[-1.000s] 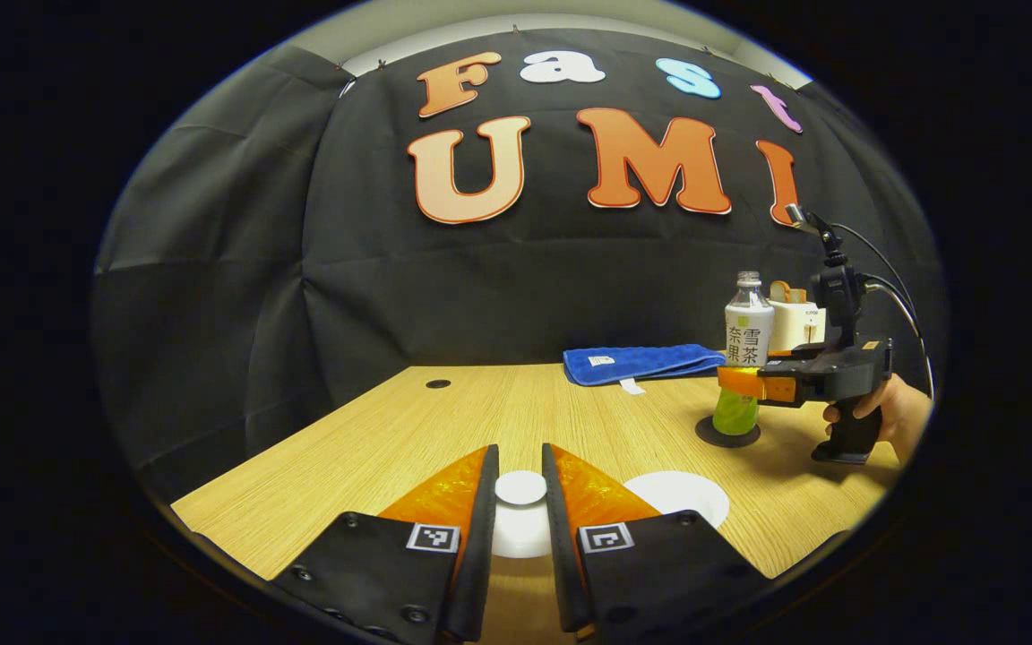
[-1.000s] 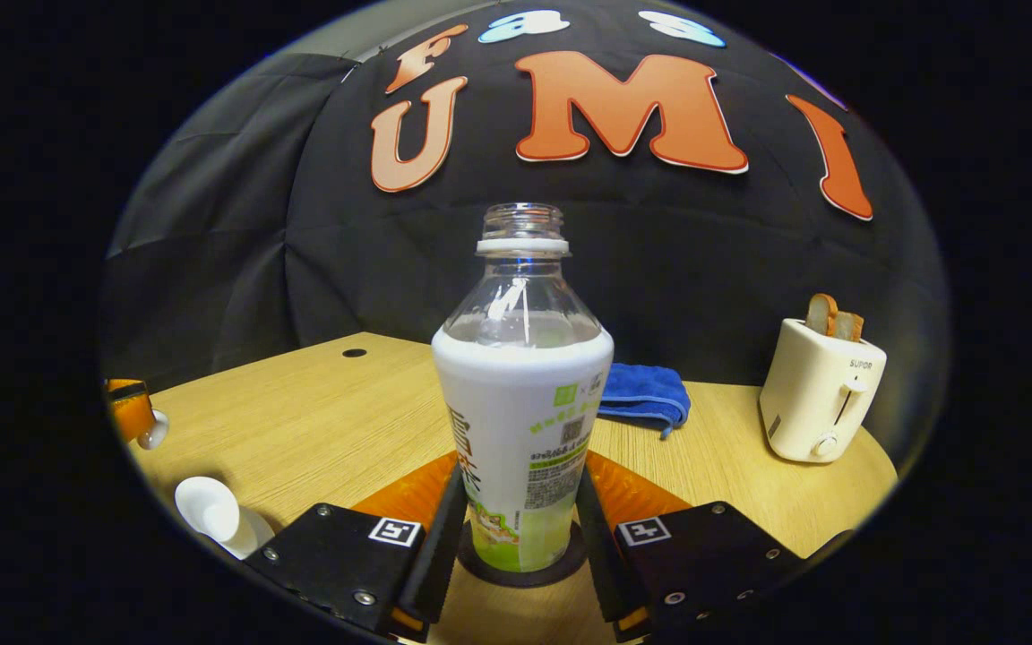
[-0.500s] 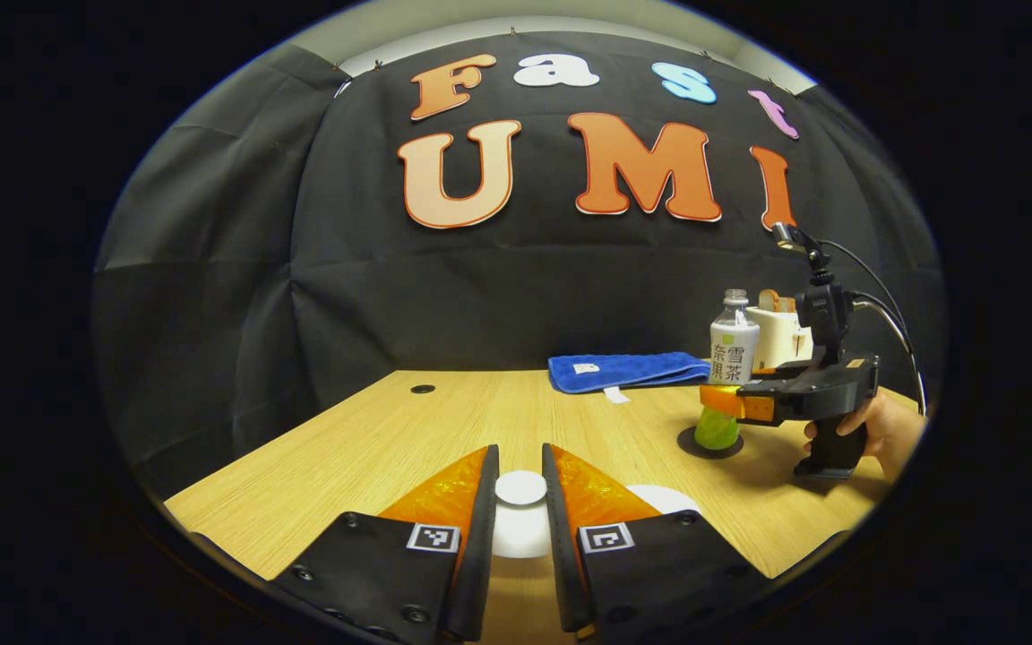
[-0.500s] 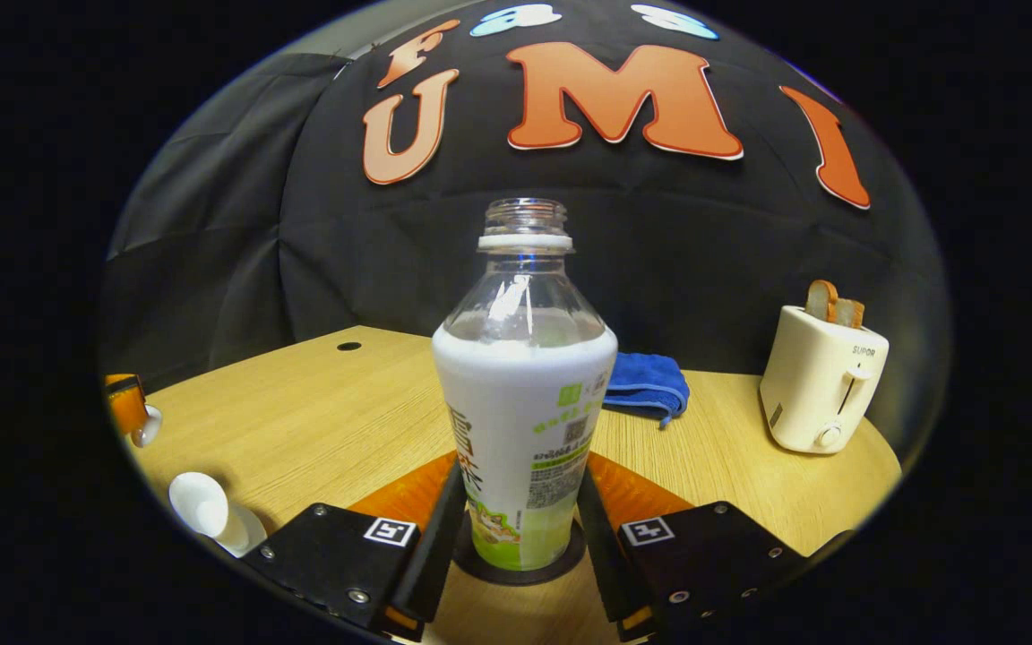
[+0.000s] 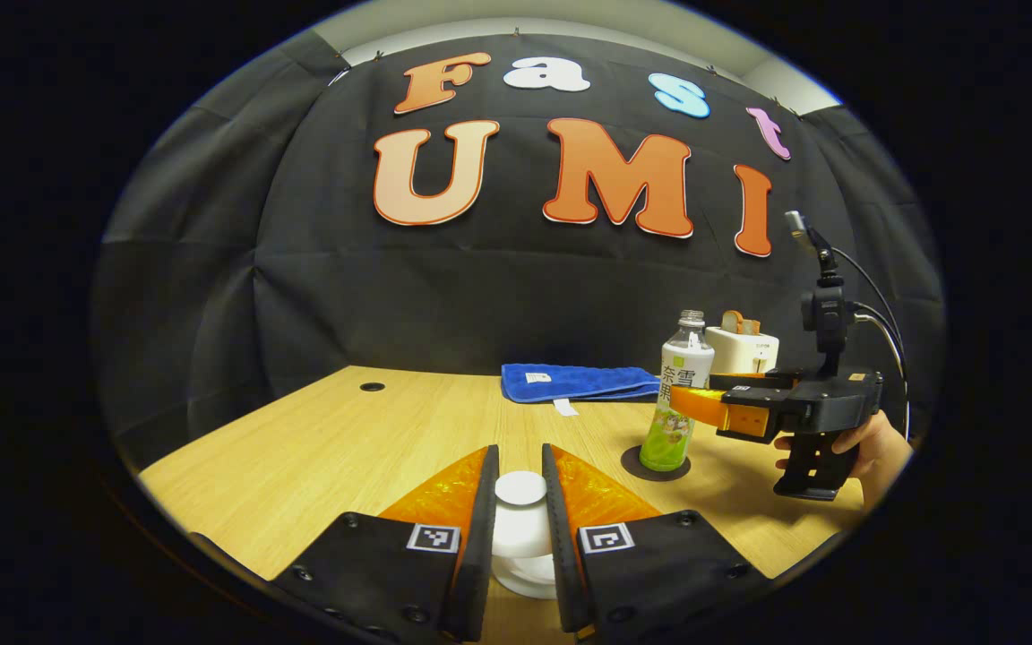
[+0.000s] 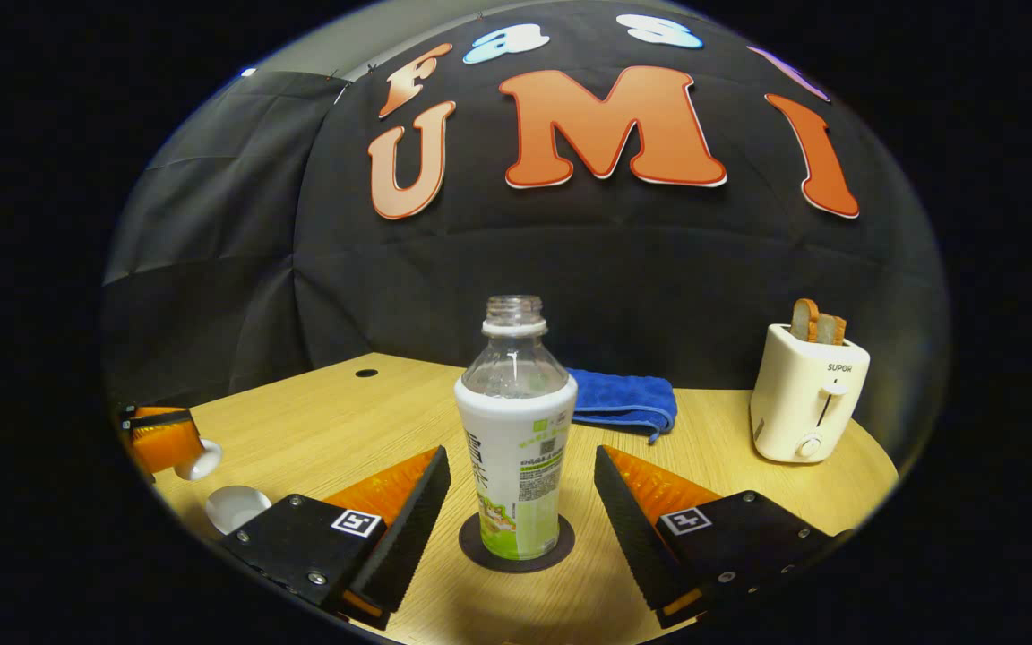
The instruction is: Open the teacup lid with one hand, grasp the water bottle and pour water into the teacup with the other hand; after pouring, place the water bottle on the coaster and then close the teacup lid.
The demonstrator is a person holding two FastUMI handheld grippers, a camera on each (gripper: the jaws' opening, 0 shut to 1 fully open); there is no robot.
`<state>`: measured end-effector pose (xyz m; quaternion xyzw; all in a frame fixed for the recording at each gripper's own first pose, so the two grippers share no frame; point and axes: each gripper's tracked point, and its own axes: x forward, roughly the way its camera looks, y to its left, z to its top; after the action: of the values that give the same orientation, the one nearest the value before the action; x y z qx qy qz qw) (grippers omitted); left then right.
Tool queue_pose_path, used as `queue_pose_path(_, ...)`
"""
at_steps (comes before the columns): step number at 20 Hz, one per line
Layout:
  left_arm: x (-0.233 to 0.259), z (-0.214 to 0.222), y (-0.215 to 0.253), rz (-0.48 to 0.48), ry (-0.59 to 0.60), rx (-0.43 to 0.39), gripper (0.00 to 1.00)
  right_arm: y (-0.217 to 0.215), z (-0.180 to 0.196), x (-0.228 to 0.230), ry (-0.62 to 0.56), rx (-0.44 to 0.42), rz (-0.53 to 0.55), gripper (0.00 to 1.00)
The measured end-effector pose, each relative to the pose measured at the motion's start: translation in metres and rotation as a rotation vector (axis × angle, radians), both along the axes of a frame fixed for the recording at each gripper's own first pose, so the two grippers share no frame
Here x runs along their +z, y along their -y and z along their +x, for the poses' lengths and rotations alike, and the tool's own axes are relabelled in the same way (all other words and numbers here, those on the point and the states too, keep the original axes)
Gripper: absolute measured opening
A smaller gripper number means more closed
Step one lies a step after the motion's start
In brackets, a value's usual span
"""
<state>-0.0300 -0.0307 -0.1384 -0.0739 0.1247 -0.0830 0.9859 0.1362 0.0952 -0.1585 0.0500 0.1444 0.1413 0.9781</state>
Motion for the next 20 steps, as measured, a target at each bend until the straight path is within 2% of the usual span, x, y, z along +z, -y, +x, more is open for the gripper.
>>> queue_pose_path(6, -0.018, -0.002, 0.021, 0.023, -0.029, -0.029, 0.35, 0.029, -0.024, 0.027, 0.066, -0.04, 0.022, 0.97)
queue_pose_path(7, -0.019, -0.002, 0.023, 0.032, -0.026, -0.032, 0.32, 0.035, -0.027, 0.029, 0.072, -0.049, 0.022, 0.97)
queue_pose_path(8, -0.02, -0.002, 0.024, 0.043, -0.024, -0.034, 0.35, 0.039, -0.03, 0.031, 0.075, -0.053, 0.024, 0.97)
queue_pose_path(9, -0.023, -0.002, 0.026, 0.054, -0.026, -0.037, 0.32, 0.044, -0.034, 0.03, 0.069, -0.058, 0.023, 0.97)
queue_pose_path(12, -0.033, -0.005, 0.032, 0.068, -0.052, -0.05, 0.35, 0.058, -0.043, 0.032, 0.059, -0.075, 0.026, 0.97)
queue_pose_path(16, -0.041, -0.007, 0.027, 0.119, -0.066, -0.034, 0.32, 0.079, -0.051, 0.034, 0.065, -0.118, 0.017, 0.96)
queue_pose_path(20, -0.044, -0.008, 0.031, 0.12, -0.078, -0.041, 0.34, 0.086, -0.056, 0.033, 0.055, -0.136, 0.018, 0.97)
